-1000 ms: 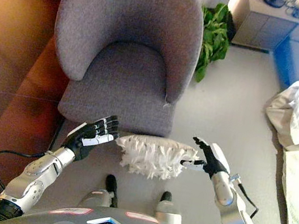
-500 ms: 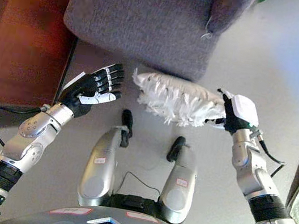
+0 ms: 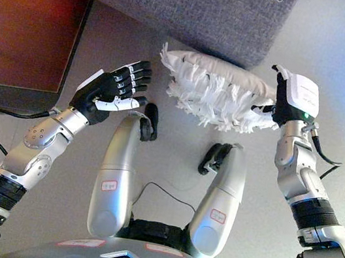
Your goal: Pick up the pillow and put it on the sofa.
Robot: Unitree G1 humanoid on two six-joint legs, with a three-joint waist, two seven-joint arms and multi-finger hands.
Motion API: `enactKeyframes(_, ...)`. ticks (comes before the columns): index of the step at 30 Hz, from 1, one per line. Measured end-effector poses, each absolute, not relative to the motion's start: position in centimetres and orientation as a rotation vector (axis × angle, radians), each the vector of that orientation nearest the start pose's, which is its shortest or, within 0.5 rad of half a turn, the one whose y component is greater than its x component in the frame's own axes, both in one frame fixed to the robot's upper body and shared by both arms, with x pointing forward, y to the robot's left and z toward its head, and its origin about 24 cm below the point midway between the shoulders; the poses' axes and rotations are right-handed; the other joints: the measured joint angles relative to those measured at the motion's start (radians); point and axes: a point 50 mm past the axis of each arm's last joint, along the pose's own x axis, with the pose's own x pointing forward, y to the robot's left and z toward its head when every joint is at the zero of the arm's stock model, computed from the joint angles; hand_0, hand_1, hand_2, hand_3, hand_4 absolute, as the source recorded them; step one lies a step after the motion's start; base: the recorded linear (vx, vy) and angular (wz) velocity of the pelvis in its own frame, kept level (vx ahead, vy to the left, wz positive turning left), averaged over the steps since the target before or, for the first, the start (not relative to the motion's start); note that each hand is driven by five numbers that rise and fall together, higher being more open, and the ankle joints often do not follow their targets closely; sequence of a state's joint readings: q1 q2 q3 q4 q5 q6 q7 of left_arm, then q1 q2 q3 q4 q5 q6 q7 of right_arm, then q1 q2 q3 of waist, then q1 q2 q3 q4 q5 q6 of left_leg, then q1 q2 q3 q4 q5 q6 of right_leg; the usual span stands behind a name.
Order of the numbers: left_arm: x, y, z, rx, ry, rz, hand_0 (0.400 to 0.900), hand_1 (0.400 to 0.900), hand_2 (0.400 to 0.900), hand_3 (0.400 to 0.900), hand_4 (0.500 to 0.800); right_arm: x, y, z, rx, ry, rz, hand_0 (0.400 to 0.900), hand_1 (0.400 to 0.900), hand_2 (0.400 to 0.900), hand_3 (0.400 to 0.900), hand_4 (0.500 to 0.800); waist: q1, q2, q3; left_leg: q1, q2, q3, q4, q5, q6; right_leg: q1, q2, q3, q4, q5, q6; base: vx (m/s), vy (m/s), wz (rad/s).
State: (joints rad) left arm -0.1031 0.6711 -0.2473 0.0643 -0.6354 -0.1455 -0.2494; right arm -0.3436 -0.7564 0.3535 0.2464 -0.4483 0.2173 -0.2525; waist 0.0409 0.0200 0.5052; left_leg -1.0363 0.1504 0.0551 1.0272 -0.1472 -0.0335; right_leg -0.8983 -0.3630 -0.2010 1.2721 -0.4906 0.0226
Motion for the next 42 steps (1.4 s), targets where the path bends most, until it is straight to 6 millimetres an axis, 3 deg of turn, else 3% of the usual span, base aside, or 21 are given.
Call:
enactKeyframes(6, 26.5, 20.9, 7.8, 0.044, -0.033, -0.444, 0.900, 0.900, 0.900, 0.900, 0.800, 31.8, -26.2, 9.7, -1.332, 0.068, -0.111, 0.900, 0.900, 0.900, 0.900, 0.800, -0.001, 0.018, 0.009, -0.095, -0.001, -0.009, 0.128, -0.031, 0.005, -0.094, -0.017, 0.033, 0.131, -0.043, 0.001, -0.01, 0.012, 0.07)
enactKeyframes(12, 26.6, 20.8, 7.8, 0.037, -0.013, -0.463, 0.900, 0.900, 0.900, 0.900, 0.800, 32.8, -26.8, 10.0, -1.244, 0.169, -0.058, 0.900, 0.900, 0.900, 0.900, 0.800, 0.002, 0.031, 0.015, -0.178, -0.018, -0.030, 0.230, -0.049, 0.007, -0.159, -0.032, 0.055, 0.242, -0.089, -0.001, 0.03, 0.006, 0.09)
enactKeyframes(25, 26.8, 20.8, 8.0, 0.036, 0.010, -0.508, 0.900, 0.900, 0.900, 0.900, 0.800, 35.1, -28.5, 11.5, -1.296, 0.290, -0.093, 0.900, 0.900, 0.900, 0.900, 0.800, 0.047, 0.032, 0.016, -0.212, -0.021, -0.031, 0.292, -0.054, 0.010, -0.185, -0.053, 0.070, 0.324, -0.122, 0.000, 0.03, 0.006, 0.10)
enactKeyframes(29, 27.0, 20.4, 8.2, 0.042, 0.007, -0.529, 0.900, 0.900, 0.900, 0.900, 0.800, 35.9, -28.9, 12.2, -1.329, 0.331, -0.135, 0.900, 0.900, 0.900, 0.900, 0.800, 0.052, 0.037, 0.016, -0.225, -0.042, -0.033, 0.315, -0.056, 0.012, -0.193, -0.069, 0.079, 0.353, -0.138, 0.009, 0.00, 0.009, 0.07)
enactKeyframes(30, 27.0, 20.2, 8.2, 0.045, 0.007, -0.537, 0.900, 0.900, 0.900, 0.900, 0.800, 36.1, -28.9, 12.4, -1.340, 0.338, -0.143, 0.863, 0.863, 0.863, 0.863, 0.778, 0.053, 0.039, 0.016, -0.231, -0.046, -0.035, 0.318, -0.055, 0.012, -0.197, -0.069, 0.079, 0.355, -0.138, 0.010, -0.01, 0.011, 0.05)
enactKeyframes(31, 27.1, 20.1, 8.2, 0.050, 0.010, -0.547, 0.900, 0.900, 0.900, 0.900, 0.800, 36.3, -29.0, 12.6, -1.345, 0.346, -0.151, 0.747, 0.747, 0.747, 0.747, 0.708, 0.054, 0.040, 0.016, -0.236, -0.048, -0.035, 0.320, -0.055, 0.013, -0.202, -0.070, 0.082, 0.359, -0.138, 0.010, -0.01, 0.007, 0.05)
enactKeyframes(32, 27.1, 19.9, 8.1, 0.052, 0.016, -0.555, 0.900, 0.900, 0.900, 0.900, 0.800, 36.4, -29.1, 12.7, -1.344, 0.350, -0.158, 0.400, 0.400, 0.400, 0.400, 0.500, 0.058, 0.040, 0.016, -0.239, -0.049, -0.034, 0.322, -0.056, 0.014, -0.207, -0.070, 0.086, 0.362, -0.139, 0.010, -0.01, 0.002, 0.05)
enactKeyframes(42, 26.4, 19.9, 7.1, 0.044, 0.062, -0.565, 0.900, 0.900, 0.900, 0.900, 0.800, 36.2, -29.3, 12.1, -1.338, 0.379, -0.173, 0.400, 0.400, 0.400, 0.400, 0.500, 0.076, 0.045, 0.017, -0.222, -0.055, -0.032, 0.321, -0.056, 0.016, -0.184, -0.077, 0.083, 0.363, -0.144, 0.011, 0.03, -0.010, 0.06)
